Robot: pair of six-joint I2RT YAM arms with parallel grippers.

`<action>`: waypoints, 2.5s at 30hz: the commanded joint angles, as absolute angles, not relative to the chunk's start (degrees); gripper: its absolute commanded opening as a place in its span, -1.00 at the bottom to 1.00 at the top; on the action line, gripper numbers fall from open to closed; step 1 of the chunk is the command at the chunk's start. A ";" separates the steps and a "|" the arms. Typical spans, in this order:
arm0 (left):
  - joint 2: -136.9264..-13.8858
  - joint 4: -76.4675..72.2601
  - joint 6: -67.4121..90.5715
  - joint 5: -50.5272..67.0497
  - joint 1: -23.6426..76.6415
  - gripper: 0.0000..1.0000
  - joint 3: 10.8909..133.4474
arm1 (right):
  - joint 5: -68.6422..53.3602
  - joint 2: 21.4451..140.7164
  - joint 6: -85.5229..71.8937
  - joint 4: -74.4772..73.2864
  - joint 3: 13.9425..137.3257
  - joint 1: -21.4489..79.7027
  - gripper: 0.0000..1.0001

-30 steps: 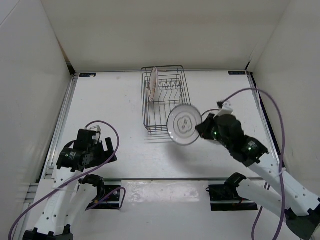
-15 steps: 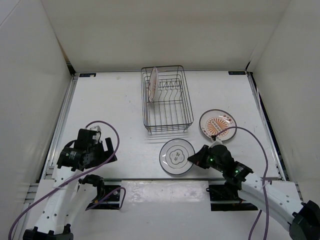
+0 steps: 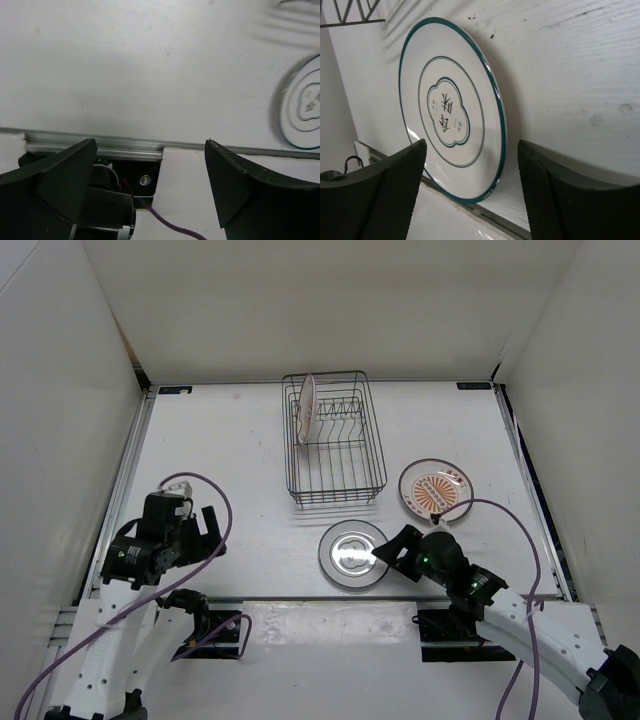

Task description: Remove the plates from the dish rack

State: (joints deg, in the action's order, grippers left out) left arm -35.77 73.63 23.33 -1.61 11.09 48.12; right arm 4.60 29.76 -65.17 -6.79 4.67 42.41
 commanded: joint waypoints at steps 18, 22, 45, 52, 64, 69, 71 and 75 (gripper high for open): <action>-80.31 32.33 27.44 18.75 20.70 0.10 89.55 | 13.18 7.93 -51.06 -63.53 37.08 42.28 0.64; -93.93 36.38 20.84 9.60 27.33 0.19 102.11 | 13.63 2.74 -52.82 -69.34 38.76 42.28 0.64; -119.44 36.65 13.54 -6.24 30.59 1.00 123.13 | 13.27 -2.20 -48.25 -78.57 46.14 42.80 0.80; -123.48 36.48 12.57 -4.93 29.88 0.58 124.98 | 15.29 -2.64 -48.78 -82.08 47.98 43.15 0.80; -124.54 37.00 13.88 -0.53 26.81 -0.40 122.26 | 19.16 -5.18 -51.85 -84.81 48.96 45.53 0.80; -122.35 37.35 12.83 2.02 26.37 -0.60 121.55 | 20.39 -5.80 -52.47 -85.52 47.47 46.49 0.80; -120.68 37.18 12.13 3.24 26.37 -0.78 121.38 | 20.48 -5.80 -52.56 -85.26 47.20 46.84 0.80; -118.57 36.83 10.90 4.65 26.28 -0.99 121.81 | 20.57 -5.71 -52.74 -84.20 46.15 47.20 0.80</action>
